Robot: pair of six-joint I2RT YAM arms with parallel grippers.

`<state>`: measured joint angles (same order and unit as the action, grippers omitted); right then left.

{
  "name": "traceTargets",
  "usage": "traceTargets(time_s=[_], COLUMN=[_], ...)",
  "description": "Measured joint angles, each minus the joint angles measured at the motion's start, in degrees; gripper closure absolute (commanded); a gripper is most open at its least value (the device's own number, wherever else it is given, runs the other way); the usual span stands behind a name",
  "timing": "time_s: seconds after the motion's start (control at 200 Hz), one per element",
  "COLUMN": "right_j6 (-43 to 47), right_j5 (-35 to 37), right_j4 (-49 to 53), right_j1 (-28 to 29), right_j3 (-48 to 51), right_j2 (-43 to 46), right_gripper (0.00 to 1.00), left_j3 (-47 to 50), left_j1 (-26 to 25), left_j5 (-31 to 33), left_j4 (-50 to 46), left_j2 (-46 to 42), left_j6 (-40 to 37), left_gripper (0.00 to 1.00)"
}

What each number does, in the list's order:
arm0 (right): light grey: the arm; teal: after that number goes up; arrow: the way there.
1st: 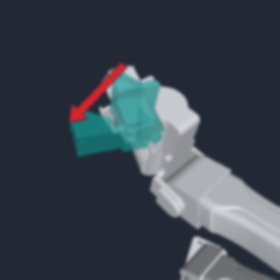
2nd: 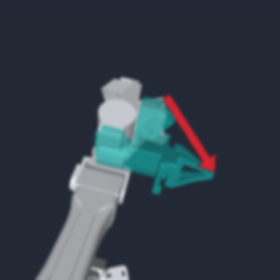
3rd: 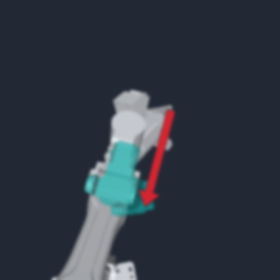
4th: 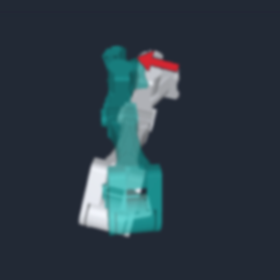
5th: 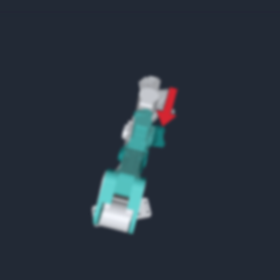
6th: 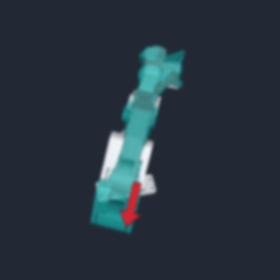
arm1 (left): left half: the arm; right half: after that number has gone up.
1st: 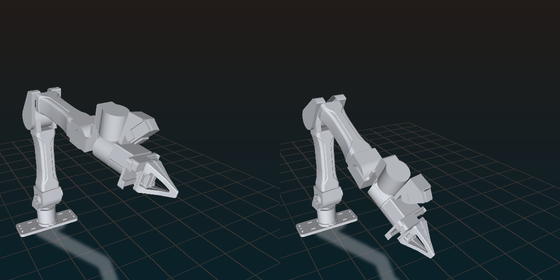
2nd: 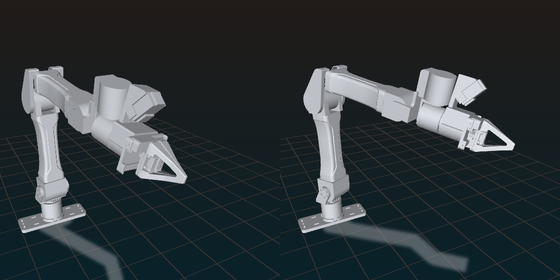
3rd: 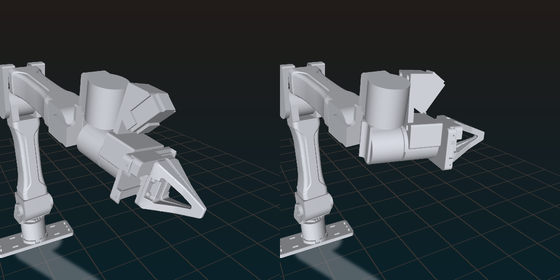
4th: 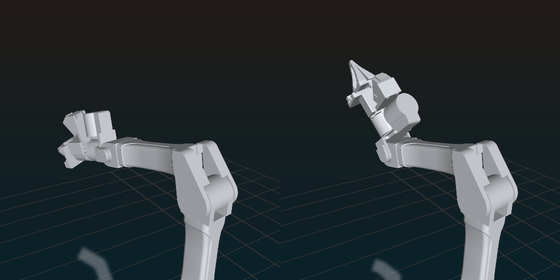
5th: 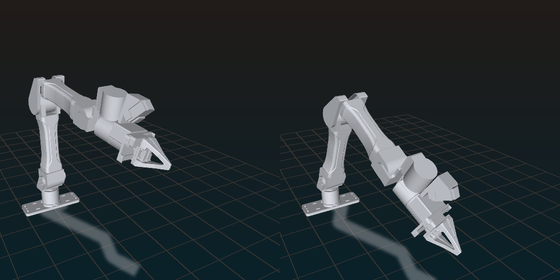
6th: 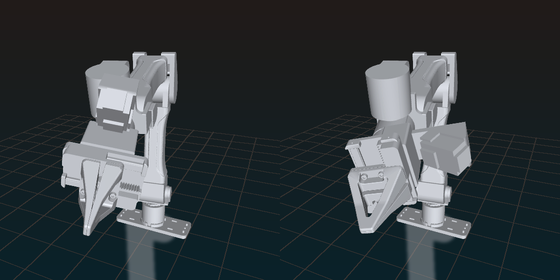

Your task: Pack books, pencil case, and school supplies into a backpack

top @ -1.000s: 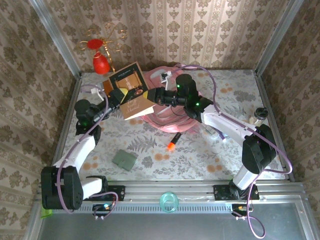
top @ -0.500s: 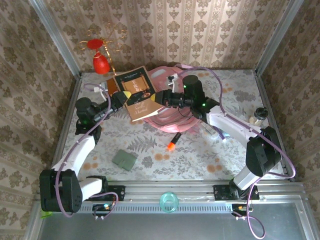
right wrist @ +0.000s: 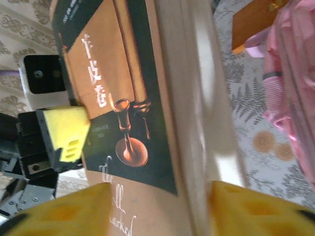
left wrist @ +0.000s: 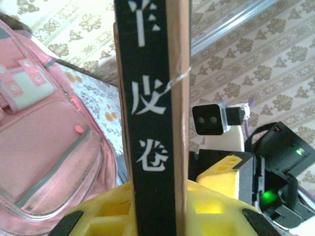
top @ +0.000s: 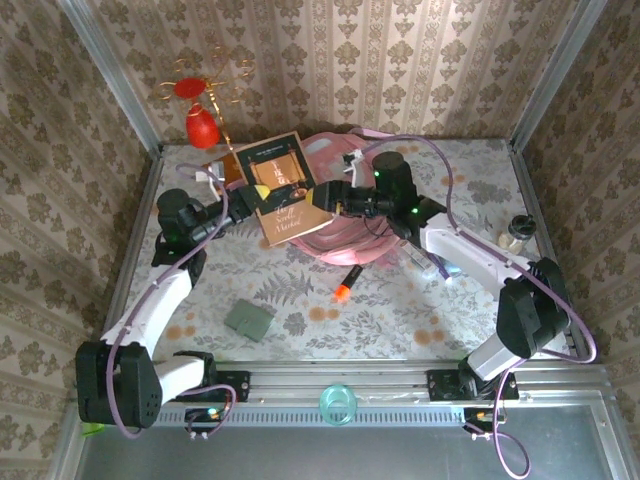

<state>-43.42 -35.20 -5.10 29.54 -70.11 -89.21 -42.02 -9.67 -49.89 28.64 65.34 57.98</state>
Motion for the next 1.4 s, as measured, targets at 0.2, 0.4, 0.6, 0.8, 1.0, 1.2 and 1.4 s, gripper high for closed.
traceTargets(time_s=[0.2,0.4,0.6,0.8,1.0,1.2,1.4], right_j6=[5.46,5.88,-0.83,-10.67,-10.95,-11.06,-9.62], right_j5=[-4.26,-10.03,-16.11,-17.55,-14.10,-11.65,-8.00], right_j4=[1.84,-3.17,-17.31,-30.18,-25.55,-15.47,-3.50], right_j1=[-3.48,-3.13,-2.54,-2.49,-3.32,-8.02,-26.97], right_j3=[0.52,3.06,6.80,9.29,10.64,11.67,16.13], right_j2=[1.31,1.36,1.29,1.60,4.70,7.45,11.98], right_gripper=[0.00,0.00,0.19,0.60,1.00,1.00,1.00], left_j3=[-1.09,-2.21,-2.27,-2.27,-2.34,-3.34,-12.37], left_j1=[-3.98,-5.79,-6.05,-6.05,-6.82,-8.85,-19.85], left_j5=[-2.12,-4.37,-4.22,-2.40,-0.98,5.40,24.63], left_j4=[-0.02,1.68,6.86,9.57,8.59,-1.16,-23.02], left_j2=[-0.59,-0.96,0.04,2.97,4.15,5.16,10.40], left_j6=[-2.01,-1.77,1.86,3.58,2.67,-6.45,-27.96], left_gripper=[1.00,1.00,1.00,1.00,0.95,0.32,0.23])
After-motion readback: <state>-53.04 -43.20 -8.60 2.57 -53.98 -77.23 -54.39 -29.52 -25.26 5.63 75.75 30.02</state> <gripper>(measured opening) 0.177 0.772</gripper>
